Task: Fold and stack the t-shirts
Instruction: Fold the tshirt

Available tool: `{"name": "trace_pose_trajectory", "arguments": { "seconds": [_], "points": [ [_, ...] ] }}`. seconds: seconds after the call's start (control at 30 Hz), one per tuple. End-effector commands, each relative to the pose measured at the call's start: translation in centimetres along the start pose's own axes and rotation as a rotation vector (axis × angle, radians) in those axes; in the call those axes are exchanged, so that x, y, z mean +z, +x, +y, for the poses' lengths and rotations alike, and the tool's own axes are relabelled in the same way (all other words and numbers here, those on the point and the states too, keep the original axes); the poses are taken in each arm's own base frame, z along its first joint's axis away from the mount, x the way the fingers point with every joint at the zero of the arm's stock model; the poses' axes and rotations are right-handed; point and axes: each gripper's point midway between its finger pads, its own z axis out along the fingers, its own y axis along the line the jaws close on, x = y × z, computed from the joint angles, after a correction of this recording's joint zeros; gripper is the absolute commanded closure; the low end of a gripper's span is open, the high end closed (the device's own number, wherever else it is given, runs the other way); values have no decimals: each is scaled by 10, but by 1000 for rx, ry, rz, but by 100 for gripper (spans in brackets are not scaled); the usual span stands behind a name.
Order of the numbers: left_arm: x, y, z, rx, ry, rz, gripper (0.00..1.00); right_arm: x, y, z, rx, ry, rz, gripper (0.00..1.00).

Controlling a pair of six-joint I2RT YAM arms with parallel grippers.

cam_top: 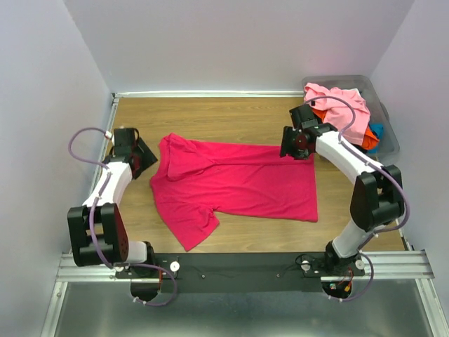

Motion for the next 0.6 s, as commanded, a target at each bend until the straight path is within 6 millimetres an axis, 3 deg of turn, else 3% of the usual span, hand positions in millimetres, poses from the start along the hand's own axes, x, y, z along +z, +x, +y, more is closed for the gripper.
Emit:
{"name": "trace_pose_trajectory", "arguments": {
  "seconds": [0.0,0.1,0.13,0.2,0.33,0.57],
  "points": [
    [-2,-48,-53,22,146,-94,27,28,-12,-22,10,49,7,39],
    [9,-76,-91,81,199,-99,35,46,-20,-19,27,33,-6,39],
    [23,-71,-95,81,201,-63,40,48,-20,-18,26,34,-4,39],
    [30,-77,-112,92,223,-63,49,56,-20,-18,25,33,-3,39],
    [70,-52,-110,92,179,51,52,68,-18,-20,18,48,3,39],
    [97,-6,-90,79,127,156,56,90,-2,-25,14,65,47,39]
  ]
}}
